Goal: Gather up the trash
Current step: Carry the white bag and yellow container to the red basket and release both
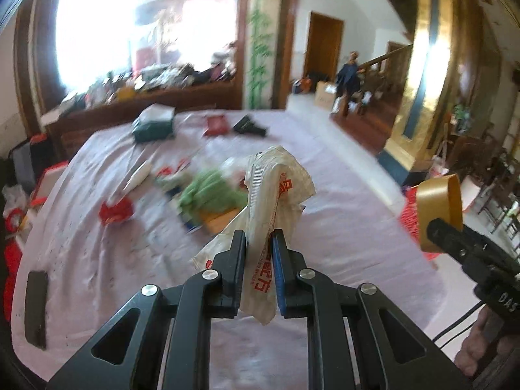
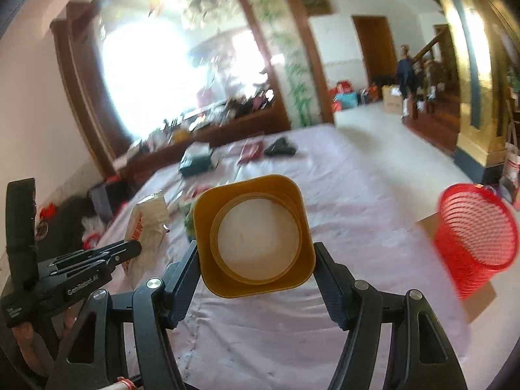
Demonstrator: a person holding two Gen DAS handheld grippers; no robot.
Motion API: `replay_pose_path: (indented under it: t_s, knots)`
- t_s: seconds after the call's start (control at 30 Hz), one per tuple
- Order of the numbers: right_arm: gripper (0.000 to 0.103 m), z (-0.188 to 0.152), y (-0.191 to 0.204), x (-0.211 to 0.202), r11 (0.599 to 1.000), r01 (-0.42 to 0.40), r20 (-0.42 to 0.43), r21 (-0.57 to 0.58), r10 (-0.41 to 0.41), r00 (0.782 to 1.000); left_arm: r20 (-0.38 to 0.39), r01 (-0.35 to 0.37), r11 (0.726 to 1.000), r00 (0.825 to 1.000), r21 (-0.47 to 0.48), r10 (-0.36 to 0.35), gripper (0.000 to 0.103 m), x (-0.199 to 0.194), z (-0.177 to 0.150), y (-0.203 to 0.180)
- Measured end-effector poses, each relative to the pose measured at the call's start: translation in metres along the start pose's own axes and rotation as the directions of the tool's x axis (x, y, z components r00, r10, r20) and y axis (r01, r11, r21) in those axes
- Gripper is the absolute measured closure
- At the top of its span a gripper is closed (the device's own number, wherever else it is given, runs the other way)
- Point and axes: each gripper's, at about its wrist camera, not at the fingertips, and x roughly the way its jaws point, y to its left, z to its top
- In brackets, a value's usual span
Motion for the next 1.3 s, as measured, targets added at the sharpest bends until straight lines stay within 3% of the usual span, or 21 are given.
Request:
replay_pose_path:
  t_s: [0.27, 0.53, 0.7, 0.87, 0.97, 1.13, 1.3]
  knots:
    - [0.032, 0.014, -0.038, -0.065, 0.996, 0.08, 0.122, 0.04, -0.085, 0.989, 0.061, 0.08, 0.993, 0.994, 0.088, -0.085, 0.088, -0.027, 0.018, -0.077]
    - [0.032, 0.032, -0.093, -0.118, 0.976, 0.195, 0.222, 0.096, -0.212, 0.952, 0.066, 0.206, 0.966, 0.974, 0.155, -0.218, 0.088, -0.027, 0.038, -0.142]
    - [0.032, 0.043, -0.139, -0.128, 0.956, 0.242, 0.24, 0.163, -0.277, 0.931, 0.016, 0.323, 0.923, 0.943, 0.207, -0.334, 0.087, -0.001, 0.052, -0.187]
    - [0.032, 0.043, -0.202, -0.109, 0.924, 0.269, 0.178, 0.272, -0.323, 0.929, -0.113, 0.449, 0.87, 0.893, 0.203, -0.435, 0.087, 0.058, 0.057, -0.228]
    - [0.032, 0.04, -0.236, -0.098, 0.906, 0.286, 0.136, 0.312, -0.341, 0.93, -0.172, 0.474, 0.865, 0.877, 0.166, -0.448, 0.087, 0.095, 0.061, -0.247]
    - [0.032, 0.038, -0.277, -0.066, 0.885, 0.313, 0.064, 0.346, -0.355, 0.933, -0.259, 0.543, 0.834, 0.823, 0.101, -0.505, 0.087, 0.146, 0.067, -0.281]
    - [0.032, 0.035, -0.307, -0.037, 0.874, 0.336, 0.002, 0.352, -0.36, 0.933, -0.316, 0.571, 0.817, 0.793, 0.087, -0.521, 0.087, 0.19, 0.066, -0.318]
